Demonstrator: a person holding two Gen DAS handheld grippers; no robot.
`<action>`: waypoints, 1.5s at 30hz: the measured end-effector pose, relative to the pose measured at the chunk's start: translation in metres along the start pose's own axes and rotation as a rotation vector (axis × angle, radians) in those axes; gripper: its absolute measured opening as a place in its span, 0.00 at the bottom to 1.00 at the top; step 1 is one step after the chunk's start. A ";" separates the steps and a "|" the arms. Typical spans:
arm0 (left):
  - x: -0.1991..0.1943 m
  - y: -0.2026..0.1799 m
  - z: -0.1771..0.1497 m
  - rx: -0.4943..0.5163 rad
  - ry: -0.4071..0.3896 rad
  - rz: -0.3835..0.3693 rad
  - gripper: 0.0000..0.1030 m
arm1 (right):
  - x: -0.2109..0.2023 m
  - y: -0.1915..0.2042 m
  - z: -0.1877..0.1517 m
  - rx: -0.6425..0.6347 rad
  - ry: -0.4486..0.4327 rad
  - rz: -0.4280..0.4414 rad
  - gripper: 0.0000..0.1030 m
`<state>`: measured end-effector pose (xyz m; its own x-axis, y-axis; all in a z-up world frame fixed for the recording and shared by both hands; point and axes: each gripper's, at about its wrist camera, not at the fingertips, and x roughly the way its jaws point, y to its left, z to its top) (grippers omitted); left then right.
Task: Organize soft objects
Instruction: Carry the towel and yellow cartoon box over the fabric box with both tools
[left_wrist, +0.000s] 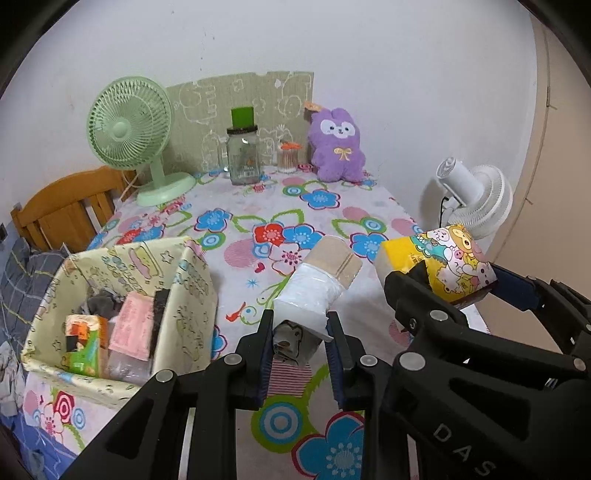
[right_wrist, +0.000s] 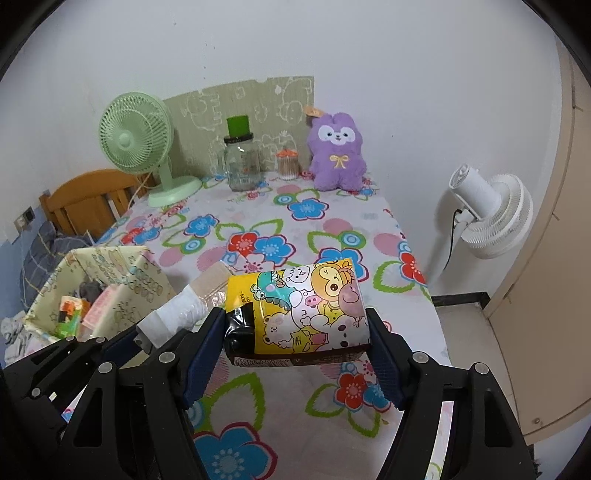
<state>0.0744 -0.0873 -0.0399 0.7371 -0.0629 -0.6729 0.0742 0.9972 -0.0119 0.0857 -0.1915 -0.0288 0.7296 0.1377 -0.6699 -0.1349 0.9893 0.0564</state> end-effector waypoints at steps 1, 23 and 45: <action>-0.004 0.001 0.000 0.002 -0.007 -0.002 0.25 | -0.004 0.001 0.000 0.002 -0.007 0.001 0.73; -0.061 0.030 0.004 0.017 -0.077 -0.006 0.25 | -0.061 0.047 0.009 -0.025 -0.095 0.032 0.73; -0.051 0.105 0.008 -0.023 -0.085 0.047 0.25 | -0.034 0.115 0.024 -0.056 -0.087 0.127 0.73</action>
<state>0.0498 0.0203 -0.0006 0.7939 -0.0183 -0.6078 0.0231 0.9997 0.0002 0.0616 -0.0810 0.0185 0.7592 0.2673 -0.5934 -0.2652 0.9597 0.0930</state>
